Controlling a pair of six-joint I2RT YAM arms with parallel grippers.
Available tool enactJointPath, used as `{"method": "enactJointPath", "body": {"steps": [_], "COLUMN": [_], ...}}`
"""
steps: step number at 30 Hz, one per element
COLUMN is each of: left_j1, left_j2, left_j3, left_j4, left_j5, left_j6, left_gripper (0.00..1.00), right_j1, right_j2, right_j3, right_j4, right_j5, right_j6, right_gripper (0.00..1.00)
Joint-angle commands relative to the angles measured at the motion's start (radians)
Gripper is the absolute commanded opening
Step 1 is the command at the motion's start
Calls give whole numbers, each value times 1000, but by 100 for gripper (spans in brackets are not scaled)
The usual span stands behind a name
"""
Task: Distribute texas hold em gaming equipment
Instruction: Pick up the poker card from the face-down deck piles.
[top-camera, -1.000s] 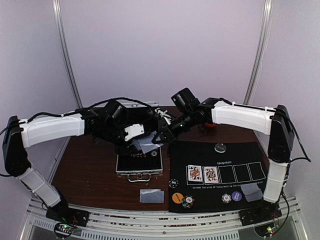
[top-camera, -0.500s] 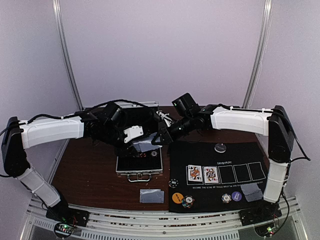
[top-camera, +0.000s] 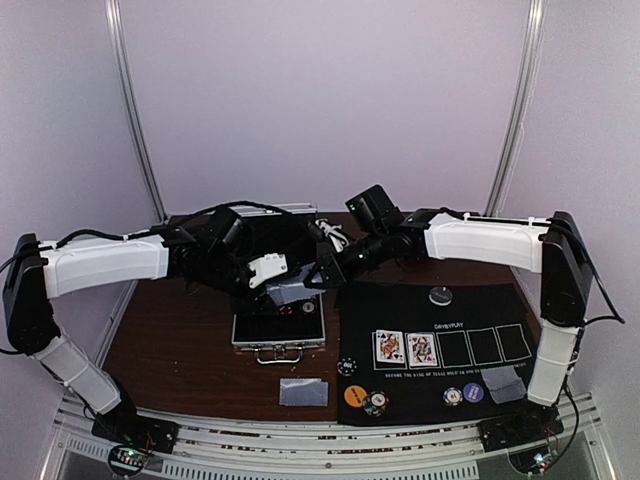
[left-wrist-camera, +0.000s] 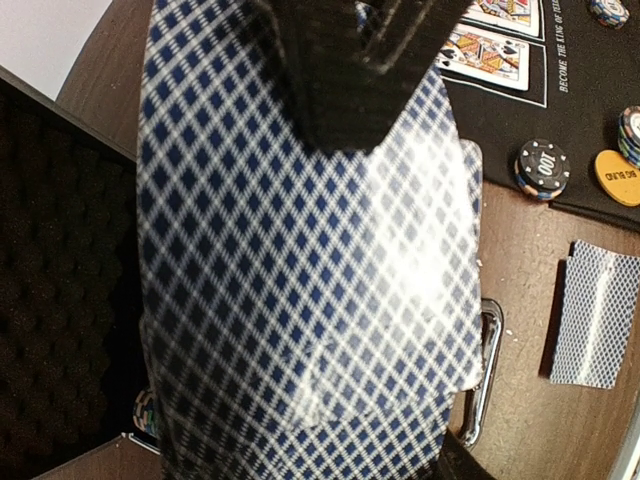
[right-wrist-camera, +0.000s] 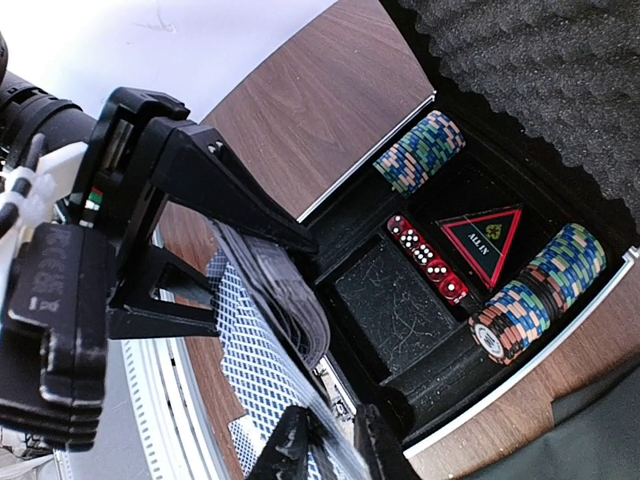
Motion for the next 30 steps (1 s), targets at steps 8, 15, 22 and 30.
{"method": "enactJointPath", "body": {"steps": [8, 15, 22, 30], "left_j1": [5, 9, 9, 9], "left_j2": [-27, -26, -27, -24], "left_j3": [-11, -13, -17, -18], "left_j4": [53, 53, 53, 52], "left_j5": [13, 13, 7, 4], "left_j6": [-6, -6, -4, -5], "left_gripper": [50, 50, 50, 50], "right_j1": [-5, -6, -10, -14], "right_j2": [-53, -53, -63, -81], "right_j3": [2, 11, 24, 36], "right_j4": [-50, -67, -106, -144], "right_j5": [39, 39, 51, 62], "right_j6": [-8, -11, -27, -43], "right_gripper": [19, 14, 8, 7]}}
